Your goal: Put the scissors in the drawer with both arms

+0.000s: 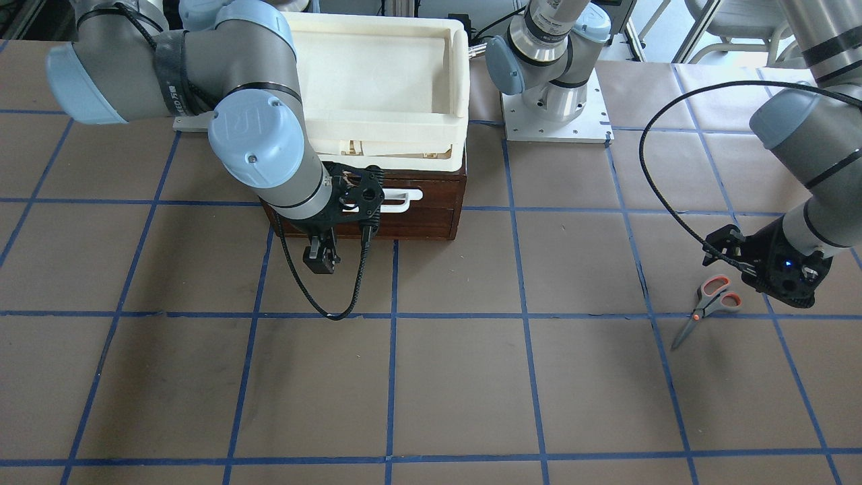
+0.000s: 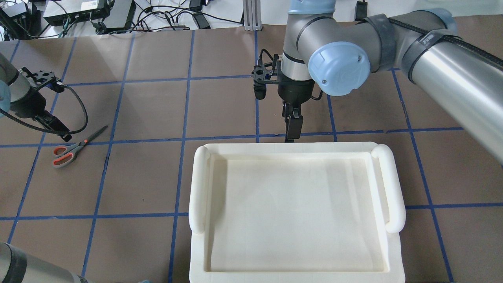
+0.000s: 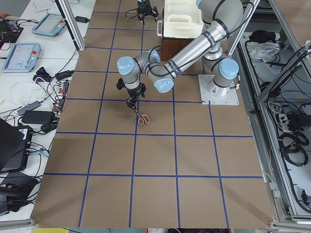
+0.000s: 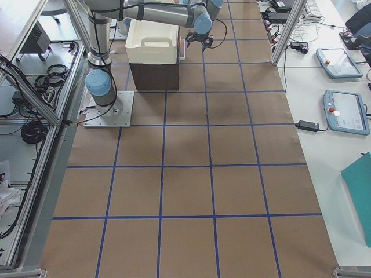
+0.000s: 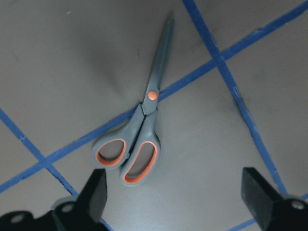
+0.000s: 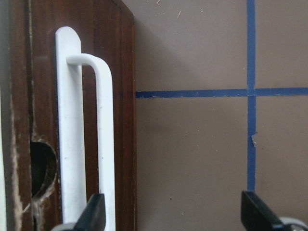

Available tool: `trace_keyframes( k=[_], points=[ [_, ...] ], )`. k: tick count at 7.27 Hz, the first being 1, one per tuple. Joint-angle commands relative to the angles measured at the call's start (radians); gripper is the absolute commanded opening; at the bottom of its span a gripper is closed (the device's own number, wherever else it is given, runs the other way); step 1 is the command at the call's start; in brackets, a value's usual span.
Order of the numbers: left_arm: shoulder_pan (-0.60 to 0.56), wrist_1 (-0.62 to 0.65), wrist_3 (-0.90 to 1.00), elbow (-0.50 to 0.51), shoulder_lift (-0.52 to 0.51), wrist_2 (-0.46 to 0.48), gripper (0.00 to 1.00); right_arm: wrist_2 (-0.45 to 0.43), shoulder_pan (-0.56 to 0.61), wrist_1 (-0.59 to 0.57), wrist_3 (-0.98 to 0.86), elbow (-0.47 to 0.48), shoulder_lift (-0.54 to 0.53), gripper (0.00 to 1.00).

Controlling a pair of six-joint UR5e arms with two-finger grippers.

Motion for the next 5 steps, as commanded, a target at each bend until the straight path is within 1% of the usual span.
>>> trace_keyframes(
  k=[1, 2, 3, 4, 5],
  points=[
    [0.016, 0.091, 0.052, -0.009, -0.078, -0.015, 0.9, -0.021, 0.041, 0.021, -0.028, -0.031, 0.039, 0.99],
    [0.011, 0.161, 0.108, -0.041, -0.077, -0.013, 0.92, -0.036, 0.041, 0.015, -0.098, -0.032, 0.043, 0.99],
    [0.011, 0.225, 0.173, -0.087, -0.085, -0.015, 0.93, -0.045, 0.041, 0.032, -0.102, -0.031, 0.043, 0.98],
    [0.011, 0.272, 0.176, -0.119, -0.085, -0.015, 0.94, -0.045, 0.041, 0.055, -0.102, -0.029, 0.043, 0.98],
    [0.011, 0.28, 0.179, -0.125, -0.091, -0.015, 0.97, -0.039, 0.041, 0.054, -0.087, -0.029, 0.043, 0.97]
  ],
)
